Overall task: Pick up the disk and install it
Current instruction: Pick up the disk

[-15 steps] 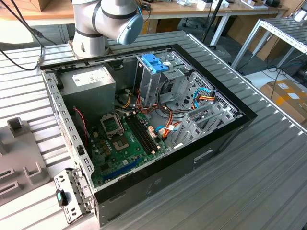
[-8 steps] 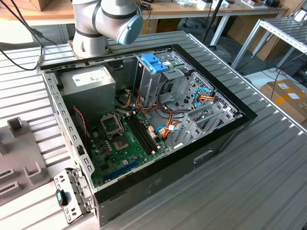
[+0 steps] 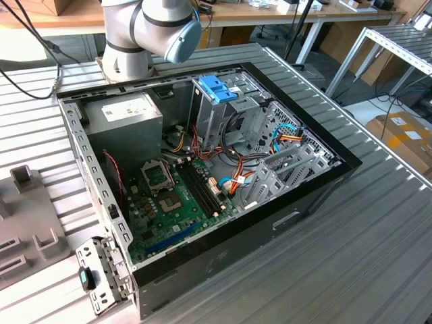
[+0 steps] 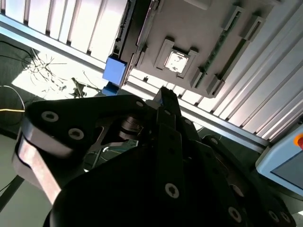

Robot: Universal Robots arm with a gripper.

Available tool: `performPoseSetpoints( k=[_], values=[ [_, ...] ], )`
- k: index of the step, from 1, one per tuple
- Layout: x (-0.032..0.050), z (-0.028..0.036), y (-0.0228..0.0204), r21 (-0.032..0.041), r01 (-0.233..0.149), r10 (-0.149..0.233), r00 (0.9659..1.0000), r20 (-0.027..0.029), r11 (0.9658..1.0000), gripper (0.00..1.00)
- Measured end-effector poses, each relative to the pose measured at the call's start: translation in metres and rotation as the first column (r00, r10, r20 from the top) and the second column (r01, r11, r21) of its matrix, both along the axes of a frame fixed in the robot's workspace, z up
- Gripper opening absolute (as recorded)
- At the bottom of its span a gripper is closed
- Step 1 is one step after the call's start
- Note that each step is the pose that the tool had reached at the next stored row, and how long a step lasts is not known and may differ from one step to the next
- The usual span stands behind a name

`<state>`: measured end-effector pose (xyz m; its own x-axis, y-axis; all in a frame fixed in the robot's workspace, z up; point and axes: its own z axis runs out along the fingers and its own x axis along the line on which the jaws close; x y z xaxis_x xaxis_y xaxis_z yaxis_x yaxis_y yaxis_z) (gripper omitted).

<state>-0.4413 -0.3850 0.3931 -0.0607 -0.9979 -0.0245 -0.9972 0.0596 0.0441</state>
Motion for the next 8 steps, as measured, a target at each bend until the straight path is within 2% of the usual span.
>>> performPoseSetpoints(
  k=[2,8],
  values=[
    [-0.0001,0.0000,0.0000,0.0001,-0.017,0.017,0.9999,0.0001,0.9999,0.11],
    [0.0000,0.0000,0.0000,0.0000,-0.017,0.017,0.9999,0.0000,0.9999,0.11]
  ],
)
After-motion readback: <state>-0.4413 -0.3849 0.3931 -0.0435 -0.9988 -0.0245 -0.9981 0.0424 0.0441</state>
